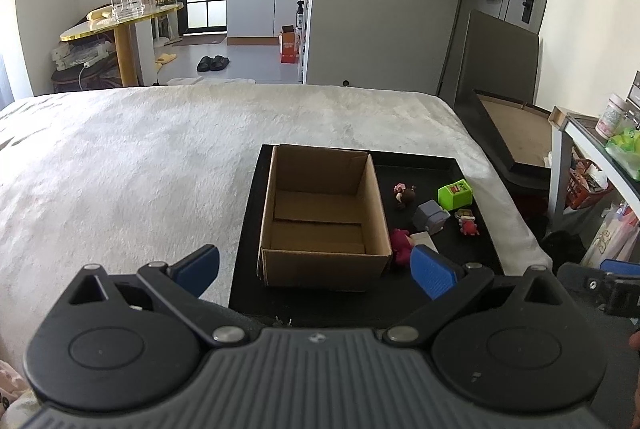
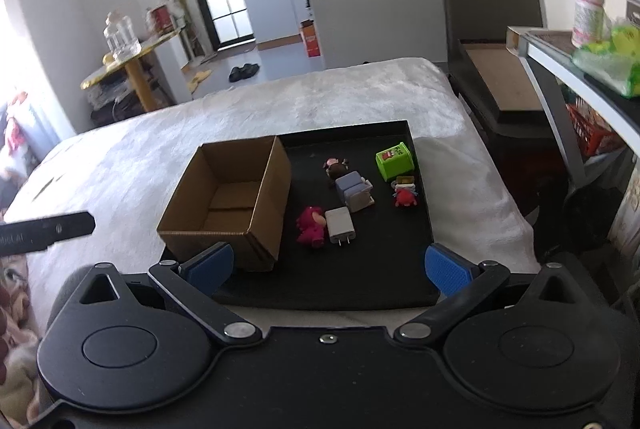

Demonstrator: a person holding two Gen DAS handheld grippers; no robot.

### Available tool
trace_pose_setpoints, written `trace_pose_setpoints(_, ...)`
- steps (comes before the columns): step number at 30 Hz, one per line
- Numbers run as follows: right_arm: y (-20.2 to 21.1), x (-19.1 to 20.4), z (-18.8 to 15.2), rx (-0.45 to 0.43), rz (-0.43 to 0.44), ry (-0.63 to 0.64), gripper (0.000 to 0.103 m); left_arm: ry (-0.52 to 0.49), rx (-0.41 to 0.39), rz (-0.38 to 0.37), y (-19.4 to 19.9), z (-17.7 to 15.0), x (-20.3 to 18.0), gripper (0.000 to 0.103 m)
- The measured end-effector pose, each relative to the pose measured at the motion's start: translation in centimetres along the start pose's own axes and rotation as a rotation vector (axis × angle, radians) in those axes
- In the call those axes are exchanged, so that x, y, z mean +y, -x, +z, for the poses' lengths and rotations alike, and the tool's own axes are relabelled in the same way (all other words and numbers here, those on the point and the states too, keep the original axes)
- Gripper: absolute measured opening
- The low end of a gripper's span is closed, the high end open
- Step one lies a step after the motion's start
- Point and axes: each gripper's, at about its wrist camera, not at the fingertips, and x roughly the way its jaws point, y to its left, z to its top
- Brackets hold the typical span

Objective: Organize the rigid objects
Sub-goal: 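Move the right gripper down toward the white plug charger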

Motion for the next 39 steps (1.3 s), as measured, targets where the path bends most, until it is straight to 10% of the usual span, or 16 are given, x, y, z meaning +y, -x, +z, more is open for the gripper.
trace_pose_setpoints(24,-5.4,-1.7,0.5,0.051,0.016,-0.005,0.098,0.018,0.098,0.104,-6.5,0.9,2.0,0.099)
trace_pose_setpoints(39,-11.2,-3.4,0.7,0.087,0.05,0.006,0.083,0.003,0.145,0.184,-11.8,1.5,1.9,0.063)
